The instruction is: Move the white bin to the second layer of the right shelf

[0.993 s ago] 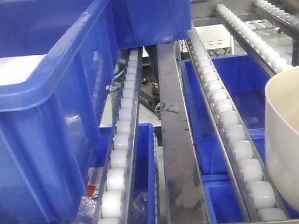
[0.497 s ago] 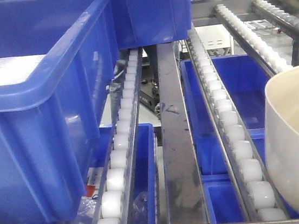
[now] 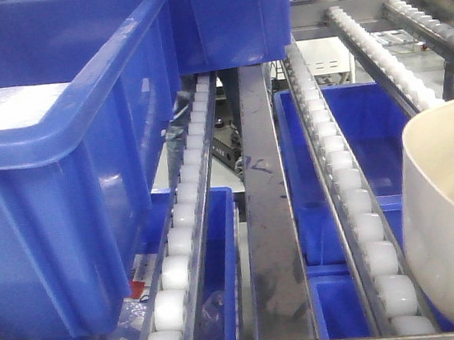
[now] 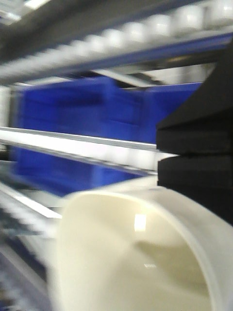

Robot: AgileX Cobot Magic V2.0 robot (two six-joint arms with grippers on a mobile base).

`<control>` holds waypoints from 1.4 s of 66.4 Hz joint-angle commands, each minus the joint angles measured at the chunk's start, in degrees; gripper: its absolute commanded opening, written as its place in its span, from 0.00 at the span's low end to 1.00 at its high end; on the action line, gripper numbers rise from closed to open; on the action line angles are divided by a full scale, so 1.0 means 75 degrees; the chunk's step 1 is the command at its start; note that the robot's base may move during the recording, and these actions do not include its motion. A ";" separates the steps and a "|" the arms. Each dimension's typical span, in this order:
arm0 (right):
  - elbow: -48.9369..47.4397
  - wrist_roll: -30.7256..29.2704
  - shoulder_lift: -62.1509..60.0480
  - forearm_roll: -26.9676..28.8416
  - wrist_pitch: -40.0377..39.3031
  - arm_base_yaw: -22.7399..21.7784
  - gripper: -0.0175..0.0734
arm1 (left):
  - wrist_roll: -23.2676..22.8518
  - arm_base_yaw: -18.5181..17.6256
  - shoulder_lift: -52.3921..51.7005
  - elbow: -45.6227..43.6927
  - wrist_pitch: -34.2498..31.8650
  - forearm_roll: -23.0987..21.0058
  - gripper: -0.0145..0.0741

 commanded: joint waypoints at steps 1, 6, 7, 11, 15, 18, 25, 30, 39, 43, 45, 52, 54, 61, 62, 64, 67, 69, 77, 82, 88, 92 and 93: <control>-0.0121 -0.0088 -0.0117 -0.0082 0.0020 -0.0041 0.25 | -0.0023 -0.0025 -0.0123 0.0281 -0.0658 0.0000 0.26; -0.0121 -0.0088 -0.0117 -0.0082 -0.0026 -0.0041 0.25 | -0.0023 -0.0025 -0.0123 0.0281 -0.0658 0.0000 0.26; -0.0121 -0.0088 -0.0117 -0.0082 -0.0026 -0.0041 0.25 | -0.0023 -0.0025 -0.0123 0.0281 -0.0658 0.0000 0.26; -0.0121 -0.0088 -0.0117 -0.0082 -0.0007 -0.0041 0.25 | -0.0023 -0.0025 -0.0123 0.0281 -0.0658 0.0000 0.26; -0.0121 -0.0088 -0.0117 -0.0082 -0.0007 -0.0041 0.25 | -0.0023 -0.0025 -0.0123 0.0281 -0.0658 0.0000 0.26; -0.0121 -0.0088 -0.0117 -0.0082 -0.0007 -0.0041 0.25 | -0.0023 -0.0025 -0.0123 0.0281 -0.0658 0.0000 0.26; -0.0121 -0.0088 -0.0117 -0.0082 -0.0007 -0.0041 0.25 | -0.0023 -0.0025 -0.0123 0.0281 -0.0658 0.0000 0.26; -0.0121 -0.0088 -0.0117 -0.0076 -0.0008 -0.0041 0.25 | -0.0023 -0.0025 -0.0123 0.0281 -0.0658 0.0000 0.26; -0.0121 -0.0088 -0.0117 -0.0076 -0.0008 -0.0041 0.25 | -0.0023 -0.0025 -0.0123 0.0281 -0.0658 0.0000 0.26; -0.0121 -0.0088 -0.0117 -0.0076 -0.0008 -0.0041 0.25 | -0.0023 -0.0025 -0.0123 0.0281 -0.0658 0.0000 0.26; -0.0121 -0.0088 -0.0117 -0.0076 -0.0008 -0.0041 0.25 | -0.0023 -0.0025 -0.0123 0.0281 -0.0658 0.0000 0.26; -0.0121 -0.0088 -0.0117 -0.0076 -0.0008 -0.0041 0.25 | -0.0023 -0.0025 -0.0123 0.0281 -0.0658 0.0000 0.26; -0.0121 -0.0088 -0.0117 -0.0076 -0.0024 -0.0041 0.25 | -0.0023 -0.0025 -0.0123 0.0281 -0.0658 0.0000 0.26; -0.0121 -0.0088 -0.0117 -0.0050 -0.0751 -0.0041 0.25 | -0.0023 -0.0025 -0.0123 0.0281 -0.0658 0.0000 0.26; -0.0121 -0.0088 -0.0117 -0.0041 -0.0864 -0.0041 0.25 | -0.0023 -0.0025 -0.0123 0.0281 -0.0658 0.0000 0.26; -0.0121 -0.0088 -0.0117 -0.0021 -0.1097 -0.0041 0.25 | -0.0023 -0.0025 -0.0123 0.0281 -0.0658 0.0000 0.26; -0.0121 -0.0088 -0.0117 -0.0021 -0.1276 -0.0041 0.25 | -0.0023 -0.0025 -0.0123 0.0281 -0.0658 0.0000 0.26; -0.0121 -0.0088 -0.0117 -0.0021 -0.1303 -0.0041 0.25 | -0.0023 -0.0025 -0.0123 0.0281 -0.0658 0.0000 0.26; -0.0121 -0.0088 -0.0117 -0.0021 -0.1561 -0.0041 0.25 | -0.0023 -0.0025 -0.0123 0.0281 -0.0658 0.0000 0.26; -0.0121 -0.0088 -0.0117 -0.0021 -0.1976 -0.0041 0.25 | -0.0023 -0.0025 -0.0123 0.0281 -0.0658 0.0000 0.26; -0.0121 -0.0088 -0.0117 -0.0021 -0.2312 -0.0041 0.25 | -0.0023 -0.0025 -0.0123 0.0281 -0.0658 0.0000 0.26; -0.0121 -0.0088 -0.0117 -0.0021 -0.2330 -0.0041 0.25 | -0.0023 -0.0025 -0.0123 0.0281 -0.0658 0.0000 0.26; -0.0121 -0.0088 -0.0117 -0.0021 -0.2312 -0.0041 0.25 | -0.0023 -0.0025 -0.0123 0.0281 -0.0658 0.0000 0.26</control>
